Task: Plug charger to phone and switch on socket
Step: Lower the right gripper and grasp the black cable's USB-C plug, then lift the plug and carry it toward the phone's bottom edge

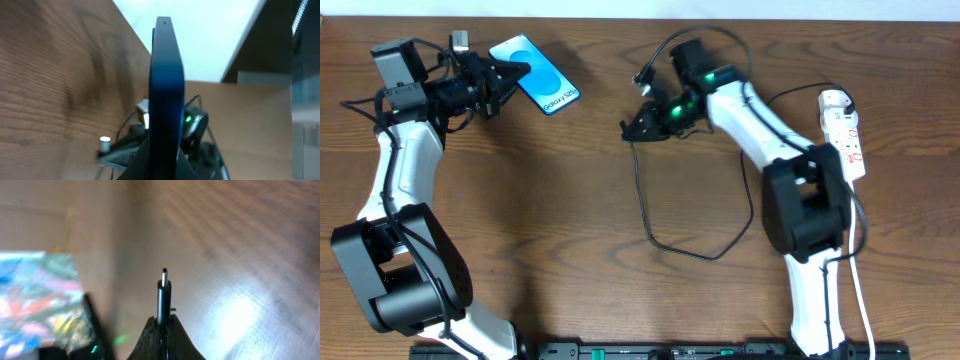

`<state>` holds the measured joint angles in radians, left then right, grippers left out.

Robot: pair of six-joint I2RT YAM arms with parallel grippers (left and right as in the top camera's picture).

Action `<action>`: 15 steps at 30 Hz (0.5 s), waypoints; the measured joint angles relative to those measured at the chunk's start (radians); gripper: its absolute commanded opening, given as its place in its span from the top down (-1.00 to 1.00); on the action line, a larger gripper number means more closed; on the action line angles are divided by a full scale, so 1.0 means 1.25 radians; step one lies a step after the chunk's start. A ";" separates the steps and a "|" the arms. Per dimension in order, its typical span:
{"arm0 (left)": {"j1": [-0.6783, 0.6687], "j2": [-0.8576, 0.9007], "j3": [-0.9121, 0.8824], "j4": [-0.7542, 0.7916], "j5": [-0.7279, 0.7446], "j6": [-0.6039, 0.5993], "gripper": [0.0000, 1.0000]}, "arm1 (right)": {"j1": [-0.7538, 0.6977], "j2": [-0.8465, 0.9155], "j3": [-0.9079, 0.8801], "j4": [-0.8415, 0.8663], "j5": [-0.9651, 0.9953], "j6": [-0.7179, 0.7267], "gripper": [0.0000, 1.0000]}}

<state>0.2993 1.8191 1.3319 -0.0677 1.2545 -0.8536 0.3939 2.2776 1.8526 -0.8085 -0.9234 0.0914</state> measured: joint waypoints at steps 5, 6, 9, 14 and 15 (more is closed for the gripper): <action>0.000 0.000 0.000 0.001 0.067 0.071 0.85 | -0.019 -0.029 0.005 -0.090 -0.096 -0.107 0.98; 0.000 0.000 0.000 0.001 0.086 0.089 0.86 | -0.016 -0.029 0.005 -0.116 -0.109 -0.130 0.98; 0.000 0.000 0.000 0.001 0.126 0.126 0.86 | -0.010 -0.029 0.005 -0.165 -0.136 -0.185 0.98; 0.000 0.000 0.000 0.002 0.185 0.179 0.86 | 0.003 -0.029 0.005 -0.206 -0.187 -0.255 0.98; 0.000 0.000 0.000 0.002 0.193 0.185 0.86 | 0.006 -0.029 0.005 -0.206 -0.202 -0.265 0.98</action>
<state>0.2993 1.8191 1.3319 -0.0654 1.4952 -0.6220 0.4015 2.2410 1.8591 -1.0664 -1.1755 -0.2401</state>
